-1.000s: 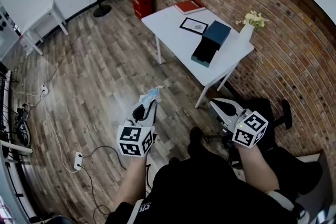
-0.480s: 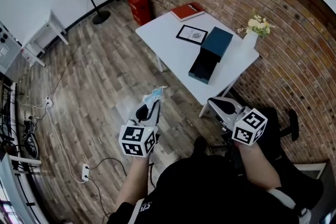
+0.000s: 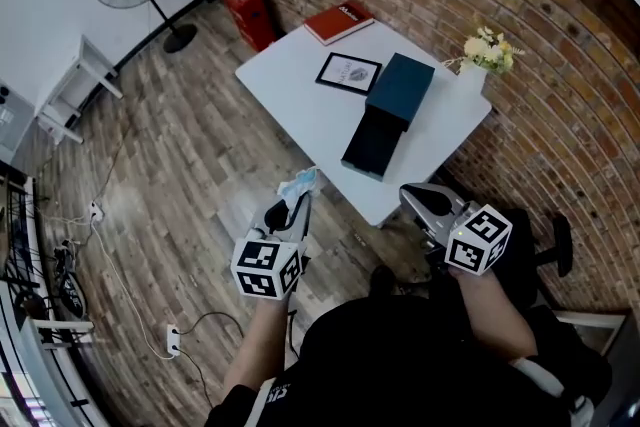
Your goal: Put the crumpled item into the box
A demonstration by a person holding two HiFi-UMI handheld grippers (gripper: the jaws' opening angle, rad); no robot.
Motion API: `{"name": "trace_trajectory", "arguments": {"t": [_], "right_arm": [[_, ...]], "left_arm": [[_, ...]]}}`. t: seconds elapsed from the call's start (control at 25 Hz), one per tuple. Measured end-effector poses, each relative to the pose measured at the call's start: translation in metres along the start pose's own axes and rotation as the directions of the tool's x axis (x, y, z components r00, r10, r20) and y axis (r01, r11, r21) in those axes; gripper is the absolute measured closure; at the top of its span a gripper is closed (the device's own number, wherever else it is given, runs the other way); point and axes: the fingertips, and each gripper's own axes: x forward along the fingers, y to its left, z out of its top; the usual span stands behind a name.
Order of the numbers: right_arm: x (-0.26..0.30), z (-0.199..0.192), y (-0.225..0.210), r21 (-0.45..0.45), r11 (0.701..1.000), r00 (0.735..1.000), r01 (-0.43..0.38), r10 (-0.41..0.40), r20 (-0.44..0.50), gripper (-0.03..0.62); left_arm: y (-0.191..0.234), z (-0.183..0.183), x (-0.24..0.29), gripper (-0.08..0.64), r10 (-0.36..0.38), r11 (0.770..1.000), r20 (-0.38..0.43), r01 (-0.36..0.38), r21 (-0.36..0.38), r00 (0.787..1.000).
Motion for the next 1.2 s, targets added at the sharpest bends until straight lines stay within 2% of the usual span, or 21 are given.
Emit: {"name": "trace_trajectory", "arguments": {"t": [0.24,0.44,0.6,0.72,0.96,1.2], "right_arm": [[-0.003,-0.002,-0.044,0.028,1.0,1.0,0.009,-0.008,-0.018,0.592],[-0.003,-0.009,-0.073,0.067,0.996,0.998,0.05,-0.049,-0.027,0.592],[0.013,-0.016,-0.081,0.066,0.995,0.996,0.069,-0.065,-0.06,0.592],[0.03,-0.006,-0.082,0.057,0.995,0.995,0.08,-0.076,-0.059,0.592],[0.067,0.016,-0.09,0.025,0.994,0.992,0.108,-0.106,-0.061,0.592],[0.104,0.025,-0.088,0.024,0.99,0.989,0.139,-0.138,-0.059,0.592]], "left_arm": [[-0.017,0.012,0.048,0.492,-0.034,0.999,-0.021,0.034,0.007,0.999],[-0.021,0.006,0.073,0.492,-0.063,0.998,-0.049,0.064,0.007,0.997],[-0.002,0.001,0.088,0.492,-0.071,0.997,-0.056,0.07,-0.026,0.996],[0.013,0.003,0.103,0.492,-0.09,0.995,-0.051,0.088,-0.047,0.995],[0.041,0.031,0.127,0.492,-0.138,0.99,-0.018,0.138,-0.037,0.99],[0.076,0.039,0.141,0.492,-0.174,0.984,-0.014,0.173,-0.052,0.985]]}}
